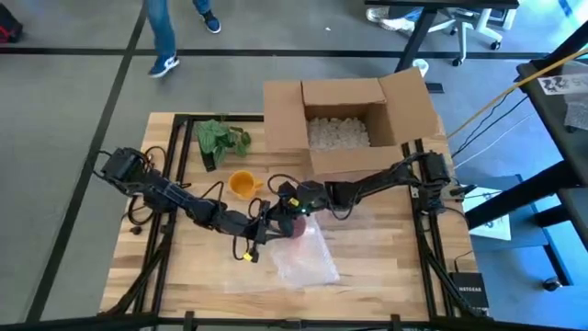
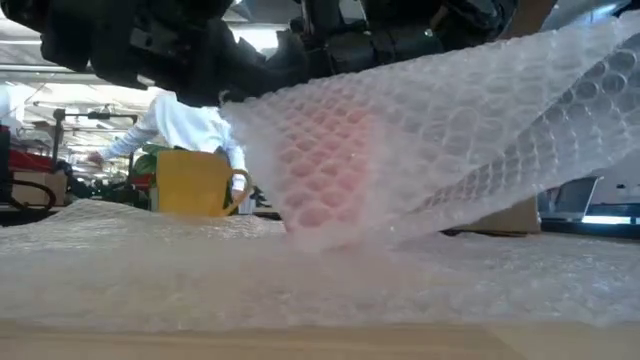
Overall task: Wrap mug
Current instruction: Wrap the orange mug with the bubble wrap
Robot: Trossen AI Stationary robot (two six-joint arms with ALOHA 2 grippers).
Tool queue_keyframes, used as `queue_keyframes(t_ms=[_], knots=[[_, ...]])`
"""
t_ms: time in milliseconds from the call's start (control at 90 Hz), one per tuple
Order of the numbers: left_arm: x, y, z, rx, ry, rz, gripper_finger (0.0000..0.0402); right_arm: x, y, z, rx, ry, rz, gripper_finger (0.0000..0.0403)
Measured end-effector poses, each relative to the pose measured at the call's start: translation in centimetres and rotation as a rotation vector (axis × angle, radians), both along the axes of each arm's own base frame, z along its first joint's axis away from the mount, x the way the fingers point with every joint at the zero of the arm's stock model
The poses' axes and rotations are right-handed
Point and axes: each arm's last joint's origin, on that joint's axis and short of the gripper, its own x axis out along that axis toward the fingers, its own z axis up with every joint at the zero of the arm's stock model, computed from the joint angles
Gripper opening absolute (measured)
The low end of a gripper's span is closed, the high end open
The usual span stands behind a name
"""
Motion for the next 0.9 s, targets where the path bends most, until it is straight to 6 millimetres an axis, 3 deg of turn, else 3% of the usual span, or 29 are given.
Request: queue_keyframes(t_ms=[700, 900], knots=[[-0.1, 0.1, -0.2, -0.002, 0.016, 0.006, 0.0, -0.9, 0.0, 3.7, -0.071, -0.032, 0.032, 0.0], [0.0, 0.0, -0.2, -0.017, 0.013, 0.002, 0.0, -2.0, -0.3, 4.9, -0.125, 0.041, -0.017, 0.0]])
